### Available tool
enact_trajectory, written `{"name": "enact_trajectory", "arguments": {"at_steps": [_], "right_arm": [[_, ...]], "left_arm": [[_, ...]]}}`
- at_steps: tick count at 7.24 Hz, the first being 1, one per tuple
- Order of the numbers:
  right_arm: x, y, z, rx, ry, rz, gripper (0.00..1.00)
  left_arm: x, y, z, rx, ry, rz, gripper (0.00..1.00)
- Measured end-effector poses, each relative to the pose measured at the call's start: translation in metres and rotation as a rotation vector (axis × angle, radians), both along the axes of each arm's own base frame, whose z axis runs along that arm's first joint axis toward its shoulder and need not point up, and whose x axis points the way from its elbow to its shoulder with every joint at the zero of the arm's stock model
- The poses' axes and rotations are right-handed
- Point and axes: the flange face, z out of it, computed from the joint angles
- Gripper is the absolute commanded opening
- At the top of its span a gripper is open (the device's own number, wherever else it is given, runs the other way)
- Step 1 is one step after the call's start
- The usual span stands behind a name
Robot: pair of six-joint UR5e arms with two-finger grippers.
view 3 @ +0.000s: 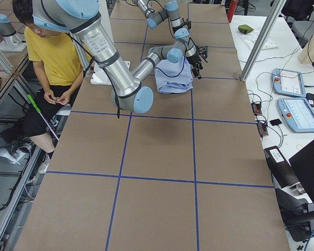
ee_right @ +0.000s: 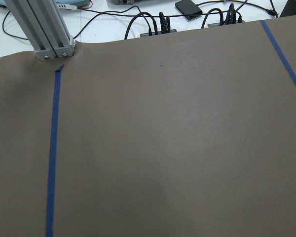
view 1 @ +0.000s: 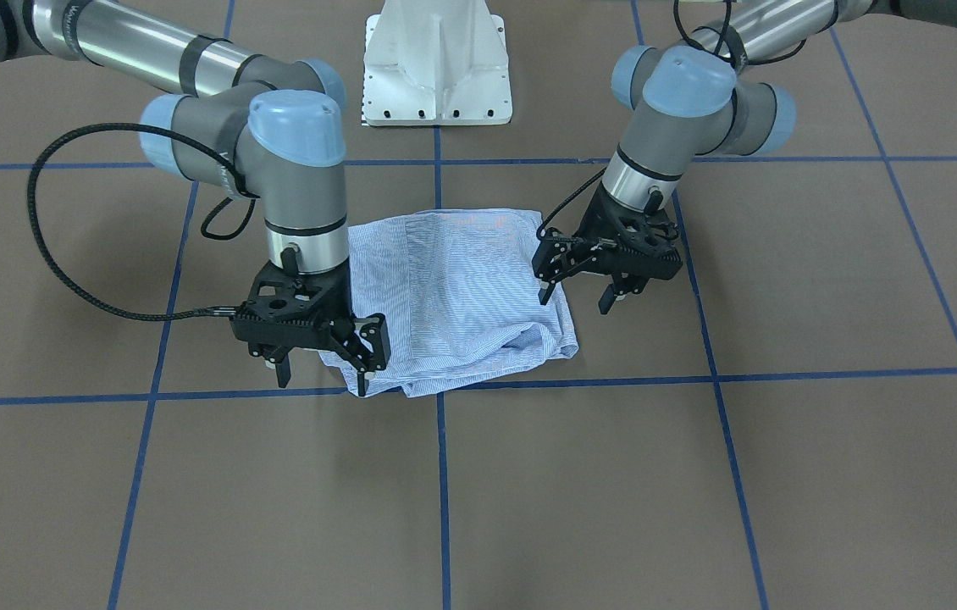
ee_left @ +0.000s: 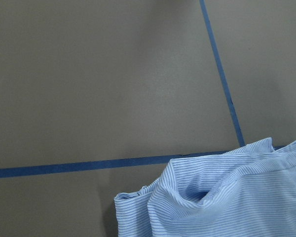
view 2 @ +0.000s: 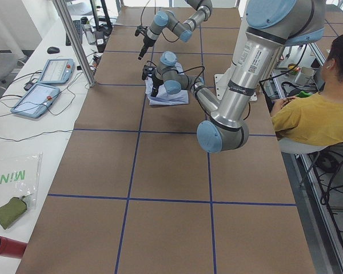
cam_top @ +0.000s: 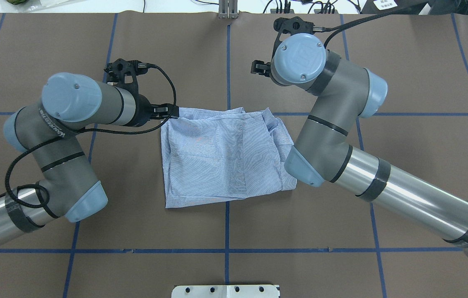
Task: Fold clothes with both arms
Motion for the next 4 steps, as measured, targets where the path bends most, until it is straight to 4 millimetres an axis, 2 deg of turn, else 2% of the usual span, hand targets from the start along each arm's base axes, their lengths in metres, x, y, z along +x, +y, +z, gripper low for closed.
{"name": "enact_trajectory", "arguments": {"at_steps": [2, 3, 4], "right_arm": [[0.014, 0.004, 0.006, 0.002, 0.0, -0.021, 0.99], [0.015, 0.004, 0.008, 0.001, 0.001, -0.023, 0.99], [0.015, 0.005, 0.01, 0.001, 0.002, -0.023, 0.99]], "left_arm": [[0.02, 0.001, -0.006, -0.054, 0.021, -0.039, 0.59], [0.028, 0.005, -0.007, -0.064, 0.023, -0.043, 0.55], [0.035, 0.009, -0.006, -0.077, 0.025, -0.047, 0.45]]}}
